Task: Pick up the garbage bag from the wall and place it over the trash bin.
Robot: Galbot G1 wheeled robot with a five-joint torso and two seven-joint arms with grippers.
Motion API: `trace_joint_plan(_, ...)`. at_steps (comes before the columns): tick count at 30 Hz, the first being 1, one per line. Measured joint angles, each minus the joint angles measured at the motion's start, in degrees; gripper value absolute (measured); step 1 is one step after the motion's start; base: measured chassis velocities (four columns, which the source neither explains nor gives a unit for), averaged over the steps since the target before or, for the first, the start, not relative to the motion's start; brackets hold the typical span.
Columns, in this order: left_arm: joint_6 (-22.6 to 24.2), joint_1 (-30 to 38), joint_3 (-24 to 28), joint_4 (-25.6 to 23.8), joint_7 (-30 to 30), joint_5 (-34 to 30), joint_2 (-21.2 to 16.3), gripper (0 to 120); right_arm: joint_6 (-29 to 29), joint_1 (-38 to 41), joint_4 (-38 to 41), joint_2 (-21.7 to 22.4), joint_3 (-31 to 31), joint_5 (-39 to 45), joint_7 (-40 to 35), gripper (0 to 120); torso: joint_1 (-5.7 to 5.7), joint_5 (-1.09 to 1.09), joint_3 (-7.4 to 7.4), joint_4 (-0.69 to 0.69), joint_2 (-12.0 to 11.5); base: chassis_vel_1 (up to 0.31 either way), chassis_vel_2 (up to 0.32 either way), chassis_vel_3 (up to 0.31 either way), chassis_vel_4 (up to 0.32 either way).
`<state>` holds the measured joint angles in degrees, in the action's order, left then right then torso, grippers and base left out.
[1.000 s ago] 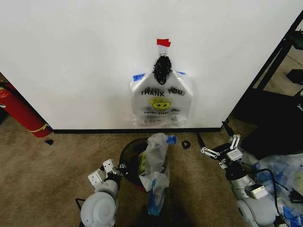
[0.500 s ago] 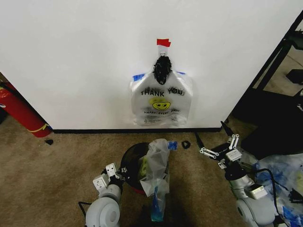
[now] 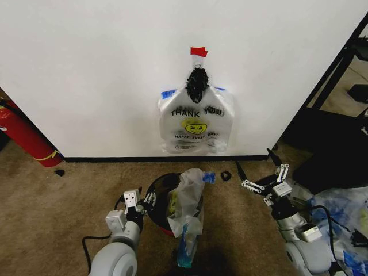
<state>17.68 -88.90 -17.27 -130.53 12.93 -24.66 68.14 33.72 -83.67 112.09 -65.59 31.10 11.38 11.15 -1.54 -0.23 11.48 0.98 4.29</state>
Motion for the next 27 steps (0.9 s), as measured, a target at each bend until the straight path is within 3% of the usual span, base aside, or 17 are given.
trace_joint_plan(3,0.4,-0.2,0.2,-3.2,-4.9,0.1,-2.7,79,-0.3,0.7,-1.0,-0.3,0.0,-0.6,-0.1,100,0.0,0.0,0.0,0.0,0.0,0.0,0.0,0.0,0.0)
trace_joint_plan(8,5.8,4.3,3.1,-9.3,-11.4,-3.3,-11.4,98,-2.4,2.6,-5.4,-2.0,0.4,-7.4,-7.2,100,-0.01,0.02,0.01,0.01,0.0,0.0,0.0,0.0,0.0)
trace_joint_plan(10,6.4,5.8,4.6,-9.4,-11.8,-3.6,-13.4,100,-3.6,2.6,-5.5,-2.2,0.4,-7.9,-8.9,100,-0.01,0.02,0.01,0.02,0.0,0.0,0.0,0.0,0.0)
trace_joint_plan(15,7.6,16.3,15.9,-4.6,-11.8,-3.8,-20.4,100,-6.1,2.6,-5.9,-3.1,1.1,-9.2,-11.4,100,-0.01,0.0,0.01,0.01,0.0,0.0,0.0,0.0,0.0)
trace_joint_plan(17,8.0,18.4,17.8,-3.6,-11.4,-3.9,-20.9,100,-6.3,2.5,-5.9,-3.1,1.2,-9.3,-11.4,100,-0.01,0.0,0.01,0.01,0.0,0.0,0.0,0.0,0.0)
trace_joint_plan(21,13.0,30.0,25.5,0.8,-7.1,-4.4,-21.6,98,-7.5,1.6,-5.4,-3.9,1.3,-9.1,-11.2,100,-0.01,0.0,0.01,0.03,0.0,0.0,0.0,0.0,0.0)
trace_joint_plan(27,19.8,37.4,32.4,2.0,-0.8,-7.1,-20.9,80,-7.8,1.1,-4.5,-5.3,1.4,-9.1,-10.0,100,-0.01,0.01,0.01,0.0,0.0,0.0,0.0,0.0,0.0)
